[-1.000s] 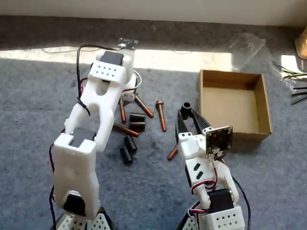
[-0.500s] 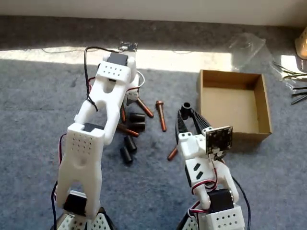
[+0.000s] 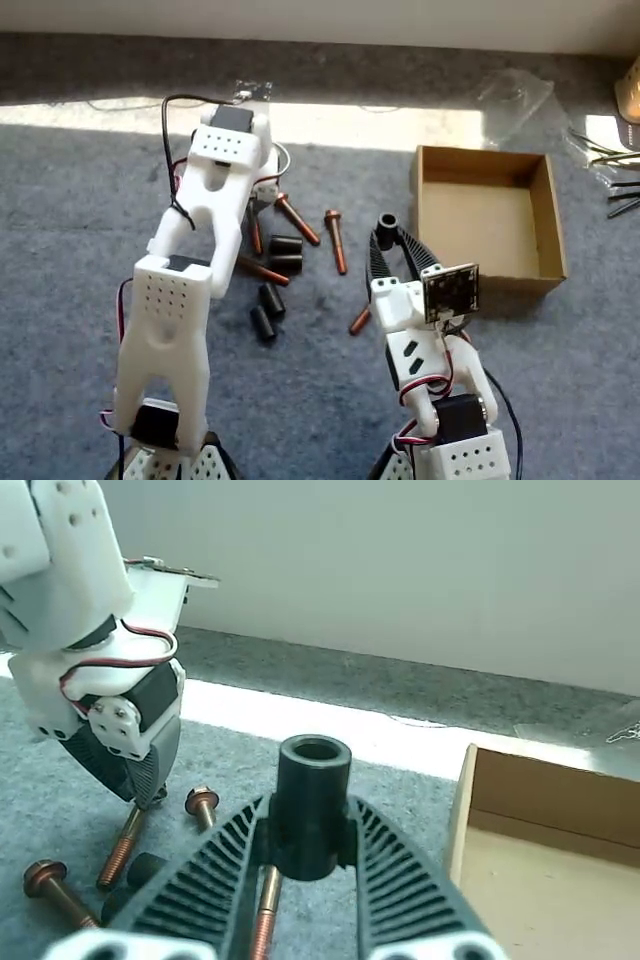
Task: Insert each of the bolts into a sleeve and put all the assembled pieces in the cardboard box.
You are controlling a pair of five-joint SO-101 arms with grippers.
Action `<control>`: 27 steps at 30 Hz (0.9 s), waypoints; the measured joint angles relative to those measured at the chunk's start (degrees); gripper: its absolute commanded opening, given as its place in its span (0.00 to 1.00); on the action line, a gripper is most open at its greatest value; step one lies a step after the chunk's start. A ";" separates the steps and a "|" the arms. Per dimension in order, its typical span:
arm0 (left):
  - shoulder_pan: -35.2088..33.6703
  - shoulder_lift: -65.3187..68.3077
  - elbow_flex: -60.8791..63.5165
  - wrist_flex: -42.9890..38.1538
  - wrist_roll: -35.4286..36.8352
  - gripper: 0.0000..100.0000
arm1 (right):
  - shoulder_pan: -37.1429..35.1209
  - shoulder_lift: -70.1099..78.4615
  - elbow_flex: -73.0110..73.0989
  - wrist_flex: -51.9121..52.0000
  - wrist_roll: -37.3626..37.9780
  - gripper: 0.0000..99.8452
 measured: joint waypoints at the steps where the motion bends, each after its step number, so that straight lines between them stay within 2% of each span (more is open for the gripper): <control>1: -0.09 0.00 0.00 0.00 0.00 0.07 | 0.00 0.00 0.00 0.00 0.00 0.01; 23: 0.26 6.77 -5.27 0.00 0.18 0.07 | 0.00 0.00 0.00 0.00 0.35 0.01; 27: 0.26 6.95 -5.36 -0.09 0.26 0.13 | 0.00 0.00 0.00 0.00 0.35 0.01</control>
